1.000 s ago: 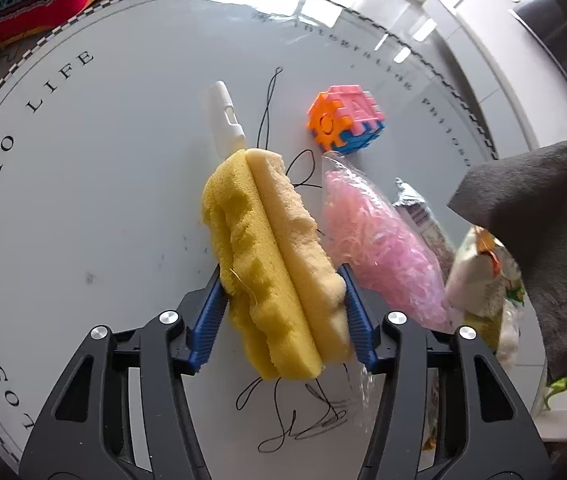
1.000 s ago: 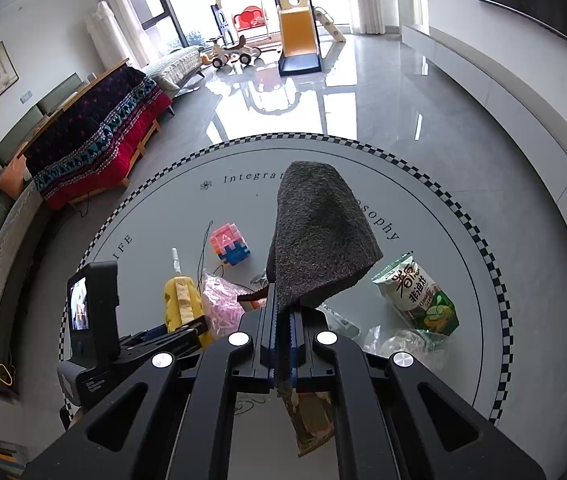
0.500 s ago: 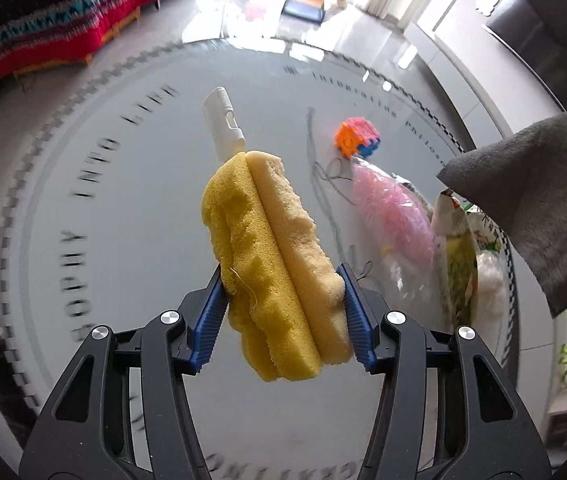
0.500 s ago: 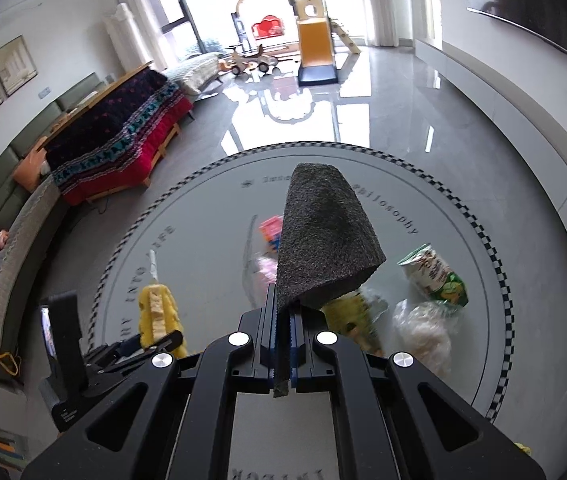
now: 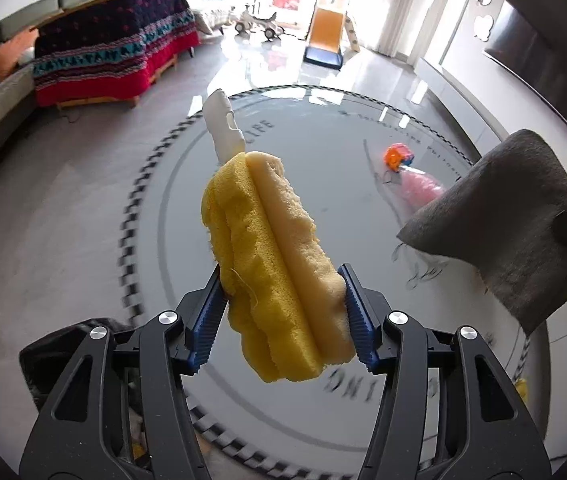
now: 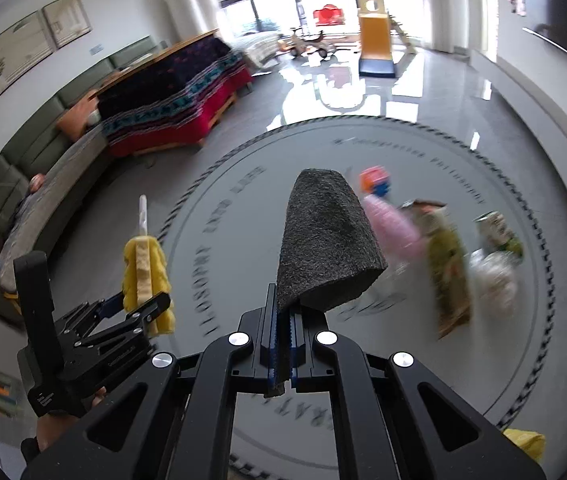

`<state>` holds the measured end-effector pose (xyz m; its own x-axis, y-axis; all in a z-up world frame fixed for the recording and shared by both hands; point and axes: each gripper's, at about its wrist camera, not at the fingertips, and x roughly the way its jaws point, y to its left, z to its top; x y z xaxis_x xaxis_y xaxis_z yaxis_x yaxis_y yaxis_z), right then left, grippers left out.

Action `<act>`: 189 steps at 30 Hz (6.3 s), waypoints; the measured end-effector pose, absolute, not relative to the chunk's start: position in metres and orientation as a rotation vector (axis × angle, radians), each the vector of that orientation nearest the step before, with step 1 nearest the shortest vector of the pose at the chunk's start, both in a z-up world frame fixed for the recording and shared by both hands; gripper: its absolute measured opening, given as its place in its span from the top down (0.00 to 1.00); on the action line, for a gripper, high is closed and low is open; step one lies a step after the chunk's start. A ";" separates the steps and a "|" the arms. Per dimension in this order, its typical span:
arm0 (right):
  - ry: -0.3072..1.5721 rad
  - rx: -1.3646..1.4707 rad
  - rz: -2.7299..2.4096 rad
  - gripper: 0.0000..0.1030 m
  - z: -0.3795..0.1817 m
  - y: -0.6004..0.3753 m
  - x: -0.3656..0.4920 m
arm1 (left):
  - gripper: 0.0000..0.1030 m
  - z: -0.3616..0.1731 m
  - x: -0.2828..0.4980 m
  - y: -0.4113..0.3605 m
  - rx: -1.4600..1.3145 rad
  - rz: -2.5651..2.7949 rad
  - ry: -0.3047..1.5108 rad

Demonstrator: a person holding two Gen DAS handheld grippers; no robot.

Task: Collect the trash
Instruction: 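Carry cloth and sponge over the black bin and open both tools, then move both open tools back over the table, then grasp the green-and-white corn snack bag with the right tool, then grasp the pink rubber-band bag with the left tool while the right tool holds the snack bag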

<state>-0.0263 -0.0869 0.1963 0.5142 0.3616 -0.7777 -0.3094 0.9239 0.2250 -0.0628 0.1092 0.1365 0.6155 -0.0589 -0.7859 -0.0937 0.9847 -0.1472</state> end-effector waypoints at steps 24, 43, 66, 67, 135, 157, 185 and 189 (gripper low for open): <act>1.102 -0.103 0.866 0.95 0.115 0.123 -0.184 | 0.45 0.061 -0.276 0.284 -0.305 0.418 0.891; 1.278 -0.193 0.945 0.51 0.071 0.229 -0.218 | 0.06 0.011 -0.332 0.353 -0.394 0.665 0.984; 1.209 -0.034 0.875 0.51 0.088 0.127 -0.154 | 0.06 0.043 -0.269 0.284 -0.400 0.376 0.943; 1.205 -0.025 0.864 0.51 0.089 0.119 -0.149 | 0.06 0.044 -0.265 0.279 -0.398 0.361 0.943; 1.094 0.192 0.220 0.57 0.059 -0.252 0.138 | 0.06 0.057 0.149 -0.057 -0.201 -0.128 1.141; 1.069 0.261 0.189 0.57 0.068 -0.278 0.134 | 0.26 0.014 0.203 -0.121 -0.080 -0.157 1.203; 1.058 0.169 0.307 0.57 0.114 -0.170 0.037 | 0.56 0.070 0.021 0.011 -0.078 -0.171 1.076; 1.063 0.145 0.353 0.57 0.117 -0.143 0.014 | 0.56 0.075 -0.014 0.038 -0.079 -0.128 1.040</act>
<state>0.0143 -0.1429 0.1171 0.4370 0.3521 -0.8277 -0.2135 0.9345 0.2848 -0.0144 0.0384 0.0748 0.5001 -0.1431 -0.8541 0.0682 0.9897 -0.1259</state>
